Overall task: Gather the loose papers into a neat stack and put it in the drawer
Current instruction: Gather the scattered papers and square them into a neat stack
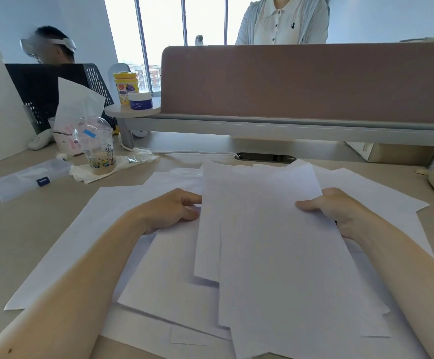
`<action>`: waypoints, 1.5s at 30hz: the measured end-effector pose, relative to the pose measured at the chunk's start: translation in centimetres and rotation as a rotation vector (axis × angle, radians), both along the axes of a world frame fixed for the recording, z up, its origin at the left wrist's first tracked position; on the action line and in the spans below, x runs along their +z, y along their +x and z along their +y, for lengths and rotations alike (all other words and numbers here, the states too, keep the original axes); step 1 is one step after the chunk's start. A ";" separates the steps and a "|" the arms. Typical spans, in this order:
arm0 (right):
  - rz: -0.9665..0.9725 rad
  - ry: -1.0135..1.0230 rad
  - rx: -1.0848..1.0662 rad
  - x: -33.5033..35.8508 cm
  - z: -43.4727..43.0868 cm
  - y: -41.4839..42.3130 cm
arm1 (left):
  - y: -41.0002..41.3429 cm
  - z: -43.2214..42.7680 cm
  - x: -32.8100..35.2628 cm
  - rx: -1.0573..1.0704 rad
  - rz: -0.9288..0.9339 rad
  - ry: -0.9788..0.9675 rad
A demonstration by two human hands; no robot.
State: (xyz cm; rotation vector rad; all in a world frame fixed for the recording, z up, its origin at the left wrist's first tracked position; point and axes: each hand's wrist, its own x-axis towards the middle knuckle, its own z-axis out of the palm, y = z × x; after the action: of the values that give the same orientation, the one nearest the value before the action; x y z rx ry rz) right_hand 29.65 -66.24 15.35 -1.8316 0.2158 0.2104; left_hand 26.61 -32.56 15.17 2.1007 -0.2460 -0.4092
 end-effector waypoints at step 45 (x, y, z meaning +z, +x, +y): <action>-0.030 -0.058 -0.126 -1.1 -1.6 1.1 | 7.1 -2.9 1.9 0.521 0.032 0.686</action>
State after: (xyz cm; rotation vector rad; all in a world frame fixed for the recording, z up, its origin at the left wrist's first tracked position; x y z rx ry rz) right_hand 30.71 -67.86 14.23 -1.8706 0.3181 0.0896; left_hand 33.74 -35.42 17.04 2.7009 0.5298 -0.2219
